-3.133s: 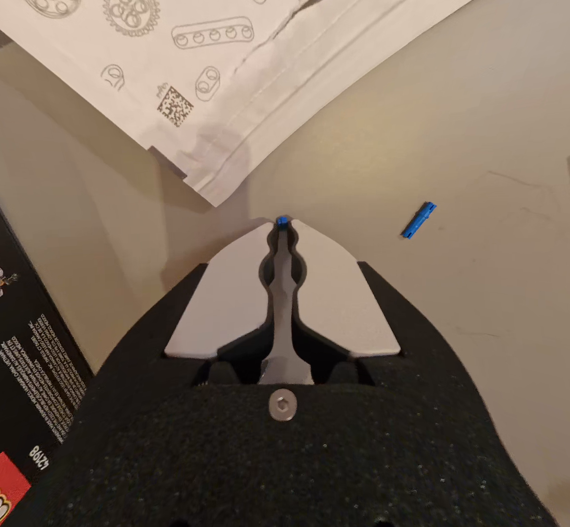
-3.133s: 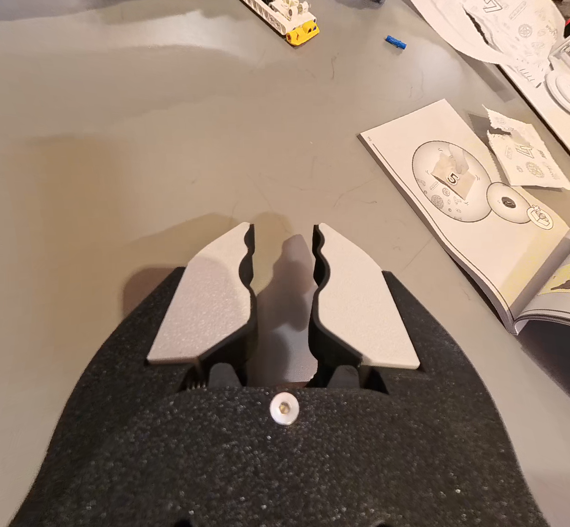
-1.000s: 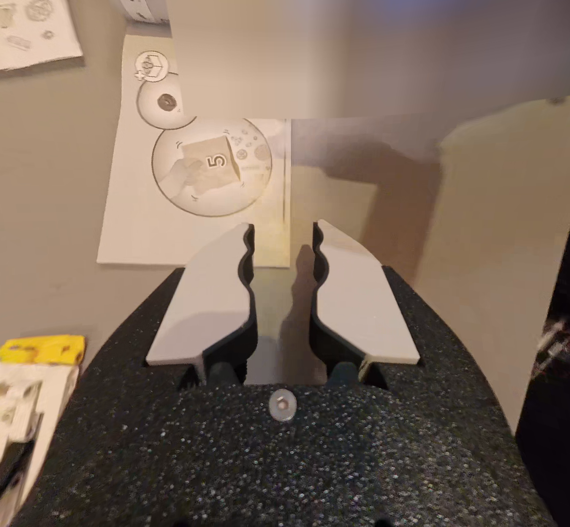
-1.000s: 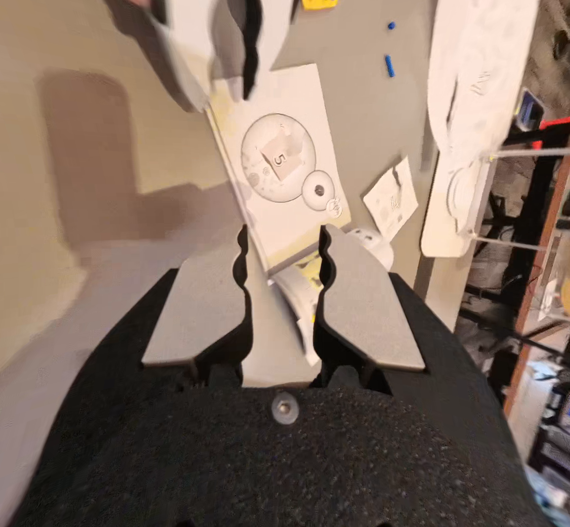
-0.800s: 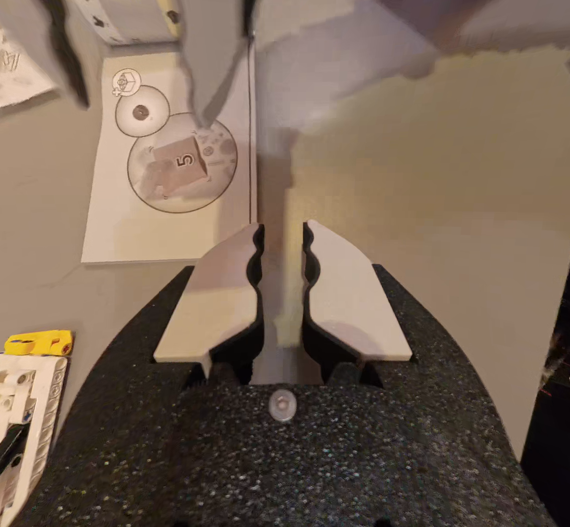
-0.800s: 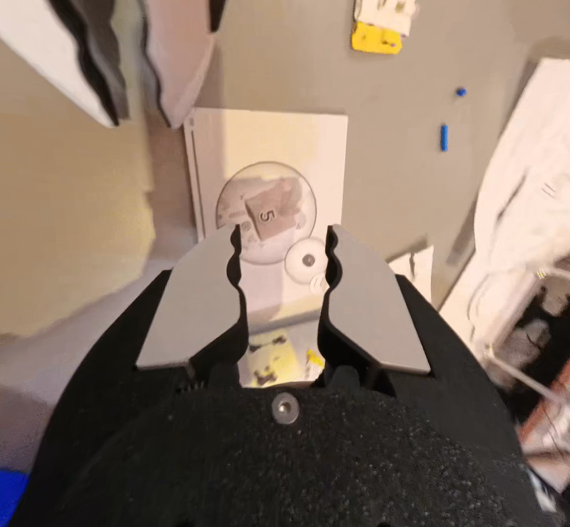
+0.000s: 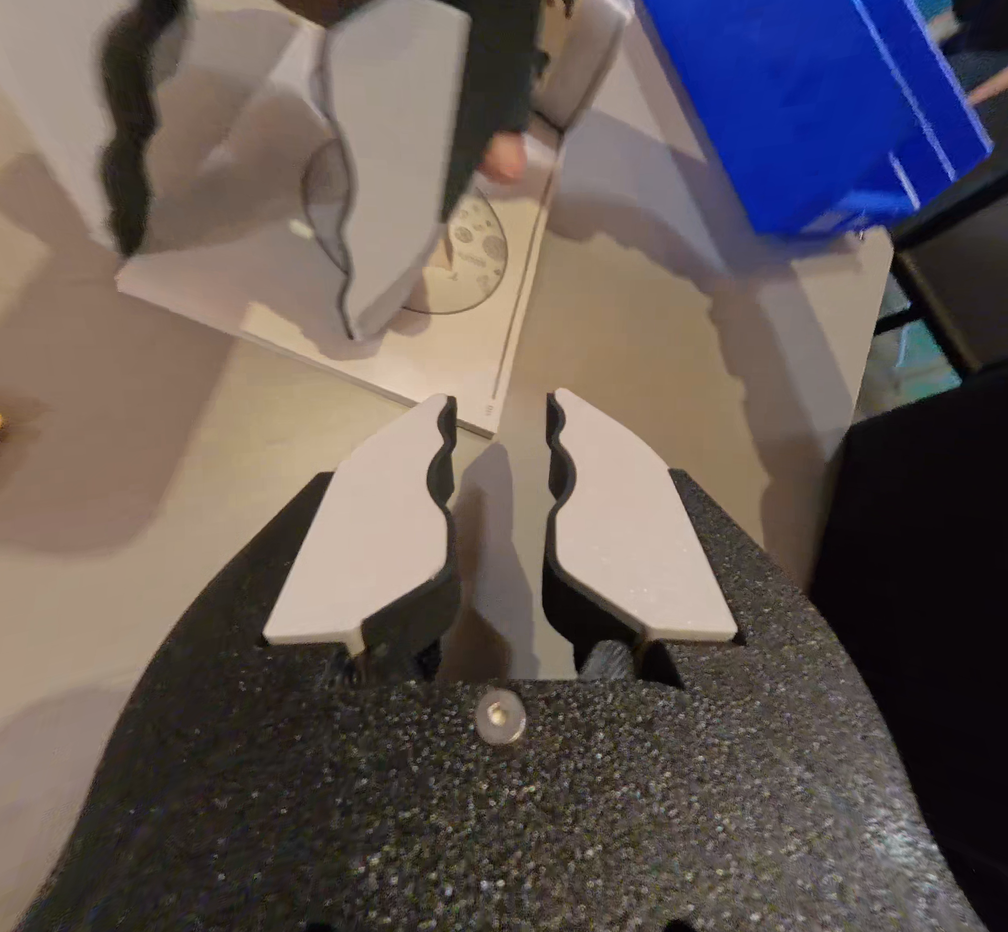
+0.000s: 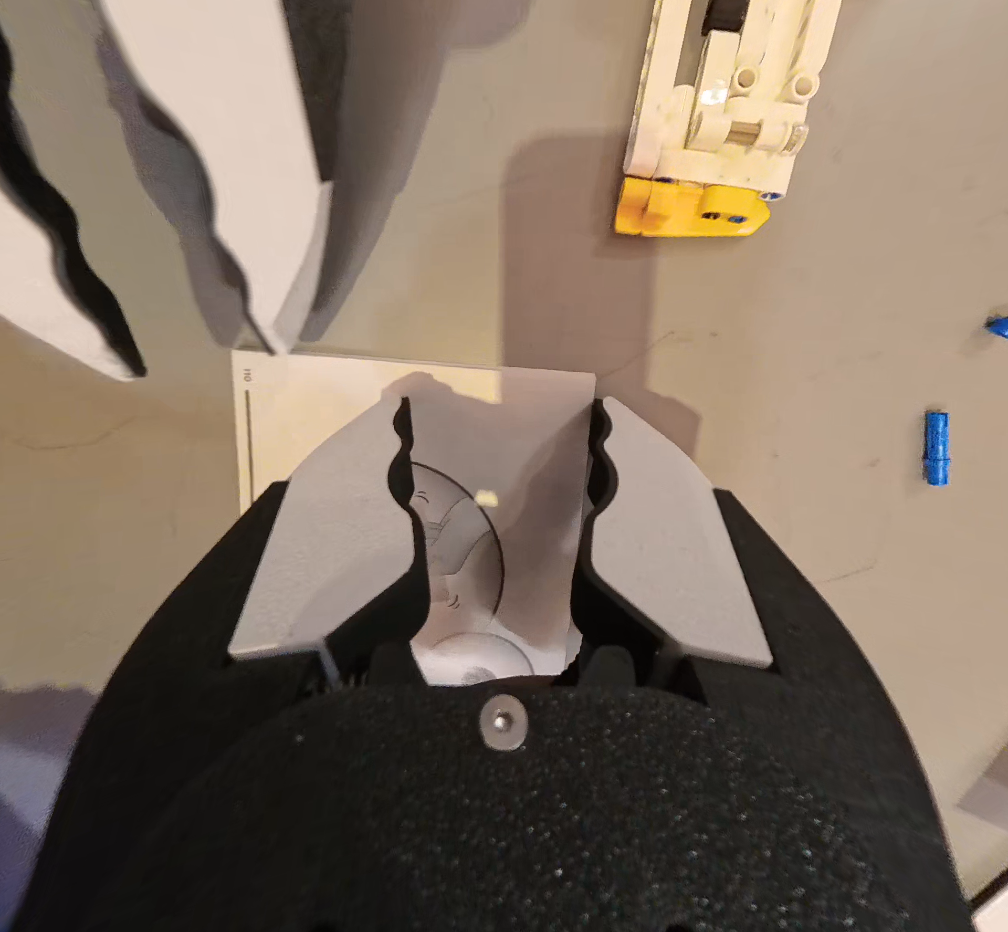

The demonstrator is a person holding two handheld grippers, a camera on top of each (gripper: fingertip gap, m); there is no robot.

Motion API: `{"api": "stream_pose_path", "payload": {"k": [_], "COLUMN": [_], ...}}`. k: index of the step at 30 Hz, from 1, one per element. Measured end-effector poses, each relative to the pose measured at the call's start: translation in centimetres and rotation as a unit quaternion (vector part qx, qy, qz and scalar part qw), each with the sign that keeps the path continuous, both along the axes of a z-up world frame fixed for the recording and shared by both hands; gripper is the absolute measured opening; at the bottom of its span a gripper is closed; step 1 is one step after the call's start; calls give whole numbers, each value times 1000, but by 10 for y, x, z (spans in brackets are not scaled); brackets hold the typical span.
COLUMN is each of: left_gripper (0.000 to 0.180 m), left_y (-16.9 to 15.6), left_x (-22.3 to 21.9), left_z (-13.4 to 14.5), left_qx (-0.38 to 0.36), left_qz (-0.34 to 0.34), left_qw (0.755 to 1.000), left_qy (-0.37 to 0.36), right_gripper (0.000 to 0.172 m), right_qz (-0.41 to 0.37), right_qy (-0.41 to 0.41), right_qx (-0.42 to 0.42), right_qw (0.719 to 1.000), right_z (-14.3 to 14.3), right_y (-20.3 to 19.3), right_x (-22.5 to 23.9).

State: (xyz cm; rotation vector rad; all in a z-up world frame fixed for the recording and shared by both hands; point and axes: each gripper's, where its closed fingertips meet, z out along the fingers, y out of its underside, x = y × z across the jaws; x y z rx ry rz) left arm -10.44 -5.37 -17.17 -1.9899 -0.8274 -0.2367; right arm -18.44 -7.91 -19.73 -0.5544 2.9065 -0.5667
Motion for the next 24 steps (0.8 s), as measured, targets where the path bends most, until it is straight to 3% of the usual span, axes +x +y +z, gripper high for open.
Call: {"api": "stream_pose_path", "payload": {"k": [10, 24], "left_gripper": [34, 34], "left_y": [-14, -18], "left_x": [-23, -27], "left_z": [0, 0], "left_qx": [42, 46], "left_qz": [55, 65], "left_qw": [996, 995], "left_qy": [-56, -60], "right_gripper": [63, 60], "right_qz": [-4, -6], "right_qy": [20, 29], "right_qx": [-16, -29], "right_qw": [1000, 999], "right_z": [5, 9], "right_y": [2, 7], "right_x": [1, 4]}}
